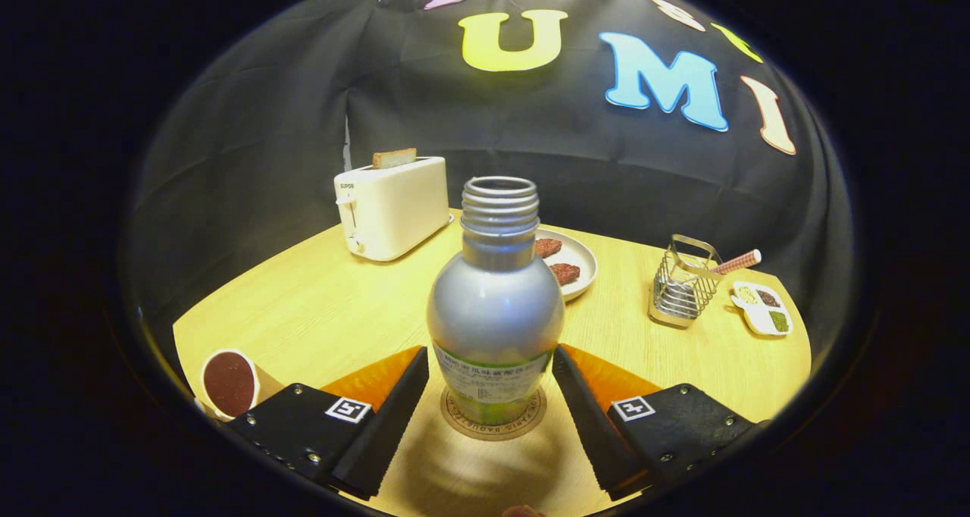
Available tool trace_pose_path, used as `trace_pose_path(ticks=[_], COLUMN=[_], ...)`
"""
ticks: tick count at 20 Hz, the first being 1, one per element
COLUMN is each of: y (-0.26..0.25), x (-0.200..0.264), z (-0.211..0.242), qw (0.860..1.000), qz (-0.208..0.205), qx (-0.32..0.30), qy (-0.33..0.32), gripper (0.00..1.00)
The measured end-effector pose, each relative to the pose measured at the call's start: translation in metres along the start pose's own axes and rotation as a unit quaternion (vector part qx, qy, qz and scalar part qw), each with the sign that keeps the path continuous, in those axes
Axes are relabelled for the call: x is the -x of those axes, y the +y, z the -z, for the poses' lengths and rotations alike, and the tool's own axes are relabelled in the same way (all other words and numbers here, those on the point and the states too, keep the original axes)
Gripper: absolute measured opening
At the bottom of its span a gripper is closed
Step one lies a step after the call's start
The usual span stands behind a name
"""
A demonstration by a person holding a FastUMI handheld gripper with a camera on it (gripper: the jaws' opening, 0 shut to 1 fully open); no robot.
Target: Take the bottle from table, then pour the juice into the cup, finally place the bottle on the coaster
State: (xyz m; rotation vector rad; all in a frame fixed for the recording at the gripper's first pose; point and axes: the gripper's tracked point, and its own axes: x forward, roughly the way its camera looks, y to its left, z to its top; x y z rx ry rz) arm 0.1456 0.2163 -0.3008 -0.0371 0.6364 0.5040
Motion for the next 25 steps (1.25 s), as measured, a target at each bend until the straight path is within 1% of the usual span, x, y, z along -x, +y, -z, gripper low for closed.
trace_pose_path(ticks=[3,6,11,16,20,22,25], y=[-0.002,-0.004,-0.012,-0.021,-0.031,-0.036,-0.051], x=[0.026,0.061,0.12,0.175,0.211,0.228,0.254], z=[-0.01,-0.028,-0.047,-0.059,-0.062,-0.066,-0.076], qw=[1.0,0.999,0.997,0.993,0.99,0.988,0.98], qz=[0.002,0.008,0.028,0.048,0.061,0.071,0.103], qx=[-0.011,-0.023,-0.029,-0.037,-0.043,-0.048,-0.034], qy=[-0.01,-0.039,-0.071,-0.103,-0.117,-0.131,-0.169], gripper=[1.0,0.99,1.0,0.99,0.99,0.99,0.99])
